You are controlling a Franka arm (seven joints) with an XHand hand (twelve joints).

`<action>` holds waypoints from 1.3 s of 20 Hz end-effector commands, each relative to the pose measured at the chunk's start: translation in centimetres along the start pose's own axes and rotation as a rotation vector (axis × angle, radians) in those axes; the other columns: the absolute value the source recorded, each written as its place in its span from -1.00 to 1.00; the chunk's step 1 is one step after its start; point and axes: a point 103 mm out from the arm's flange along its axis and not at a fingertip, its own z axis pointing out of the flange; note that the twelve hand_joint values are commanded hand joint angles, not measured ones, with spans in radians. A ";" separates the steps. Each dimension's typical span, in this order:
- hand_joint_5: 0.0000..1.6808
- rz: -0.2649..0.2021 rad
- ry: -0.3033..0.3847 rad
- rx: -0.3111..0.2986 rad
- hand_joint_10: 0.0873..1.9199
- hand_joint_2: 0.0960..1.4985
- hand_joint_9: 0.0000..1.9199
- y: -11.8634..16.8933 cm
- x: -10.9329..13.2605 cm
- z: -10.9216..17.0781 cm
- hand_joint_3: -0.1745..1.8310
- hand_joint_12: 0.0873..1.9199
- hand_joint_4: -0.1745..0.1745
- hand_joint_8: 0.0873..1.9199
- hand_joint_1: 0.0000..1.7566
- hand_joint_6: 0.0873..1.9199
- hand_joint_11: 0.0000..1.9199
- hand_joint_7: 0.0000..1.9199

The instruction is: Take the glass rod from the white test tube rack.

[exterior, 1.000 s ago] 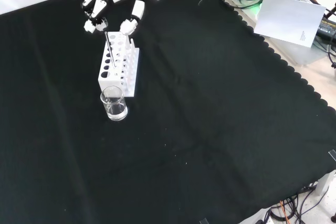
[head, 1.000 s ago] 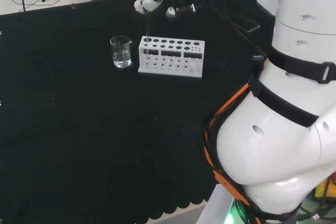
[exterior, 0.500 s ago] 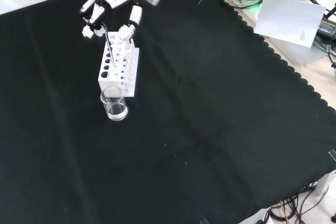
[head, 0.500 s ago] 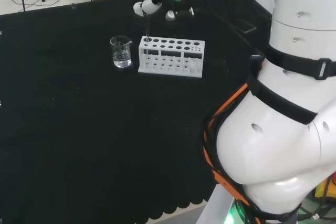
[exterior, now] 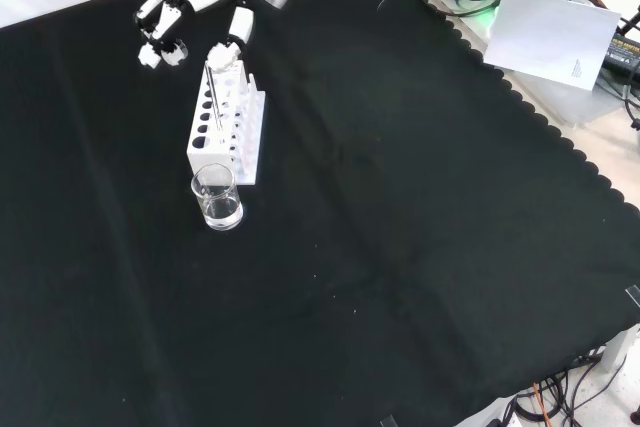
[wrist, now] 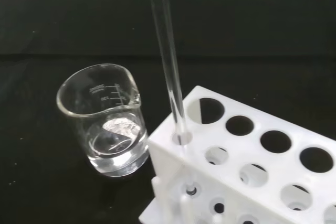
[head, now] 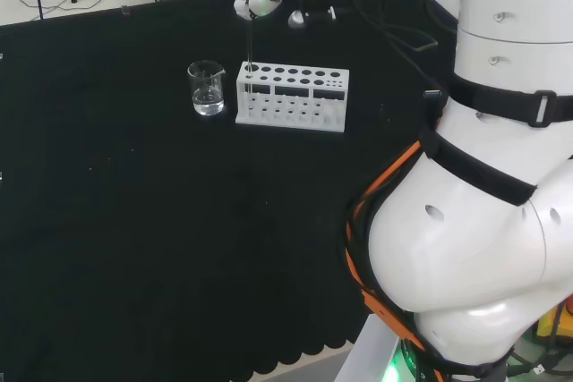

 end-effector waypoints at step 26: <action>-0.36 -0.006 0.010 0.026 -0.04 0.16 0.32 -0.6 0.3 1.6 -0.32 0.47 -1.00 0.01 -0.16 -0.31 -0.74 0.08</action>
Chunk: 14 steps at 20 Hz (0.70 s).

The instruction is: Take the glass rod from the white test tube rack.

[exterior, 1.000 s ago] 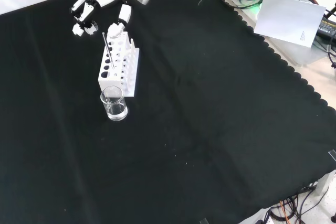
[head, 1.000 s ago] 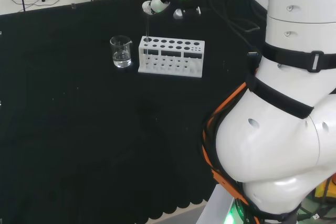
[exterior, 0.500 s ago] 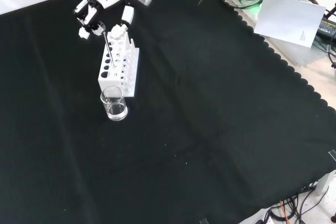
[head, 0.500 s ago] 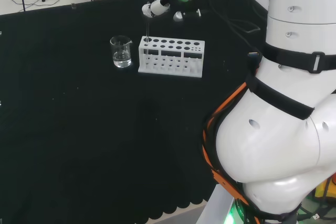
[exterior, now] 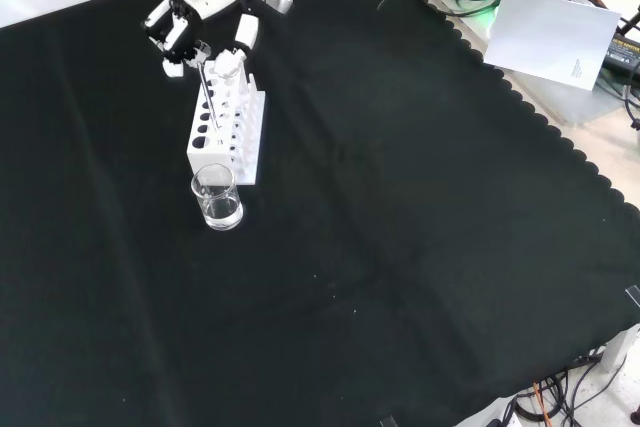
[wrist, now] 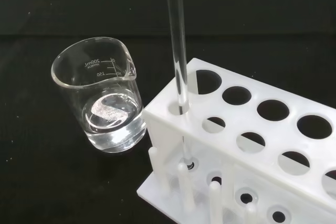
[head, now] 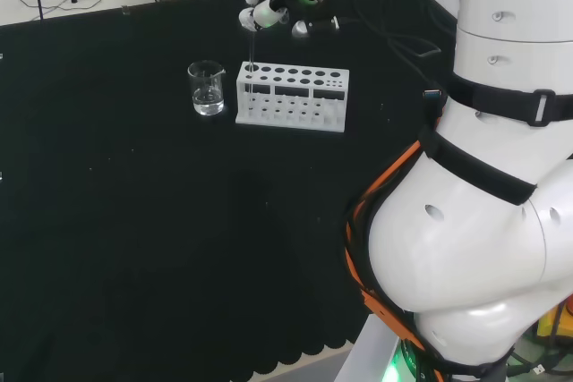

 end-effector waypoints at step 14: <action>-0.27 -0.025 0.011 -0.001 0.00 0.08 0.38 0.2 1.4 0.2 -0.21 0.46 -1.00 0.02 0.13 -0.21 -0.74 0.13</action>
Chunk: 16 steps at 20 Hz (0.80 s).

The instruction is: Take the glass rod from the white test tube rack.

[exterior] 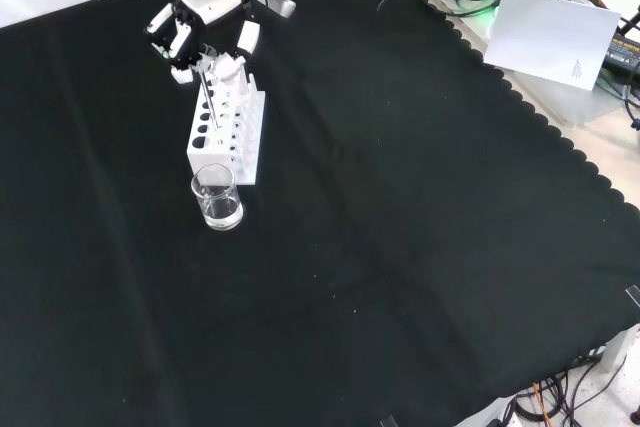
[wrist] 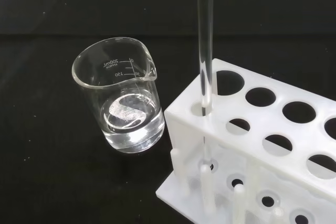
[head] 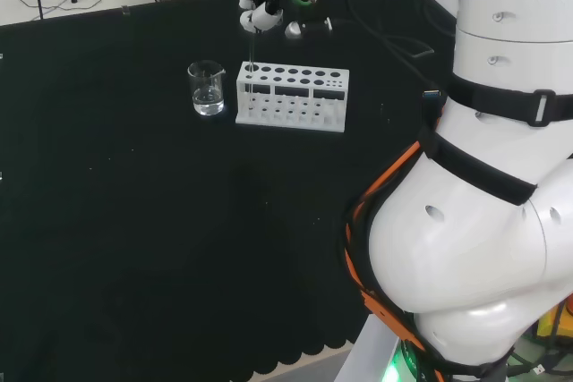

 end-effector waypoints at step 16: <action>-0.09 -0.001 -0.027 -0.019 -0.05 0.15 0.49 1.3 1.3 0.4 -0.27 0.40 -1.00 0.10 0.29 -0.03 -0.61 0.09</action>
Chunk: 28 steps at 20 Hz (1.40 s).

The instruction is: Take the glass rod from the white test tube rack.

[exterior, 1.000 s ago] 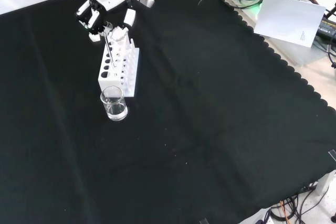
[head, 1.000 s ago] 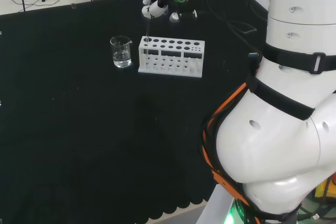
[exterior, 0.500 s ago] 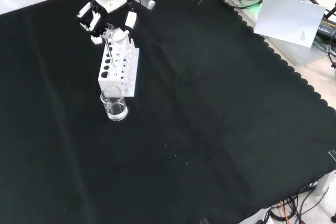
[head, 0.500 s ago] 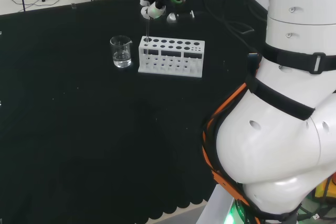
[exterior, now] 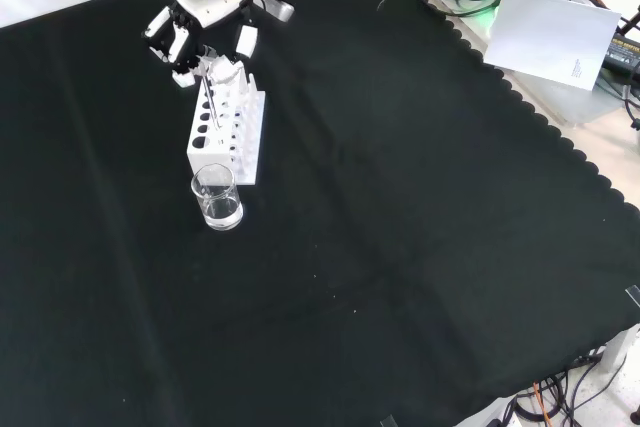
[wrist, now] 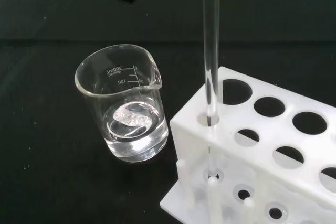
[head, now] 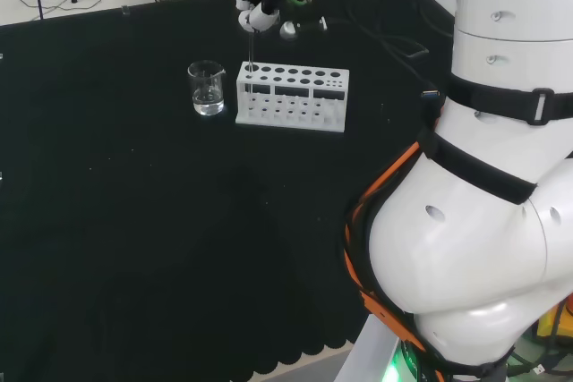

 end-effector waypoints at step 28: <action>0.32 0.029 -0.064 -0.169 -0.19 -0.16 0.71 -2.9 3.8 -9.2 -0.10 -0.04 -1.00 0.10 0.47 -0.29 0.06 0.28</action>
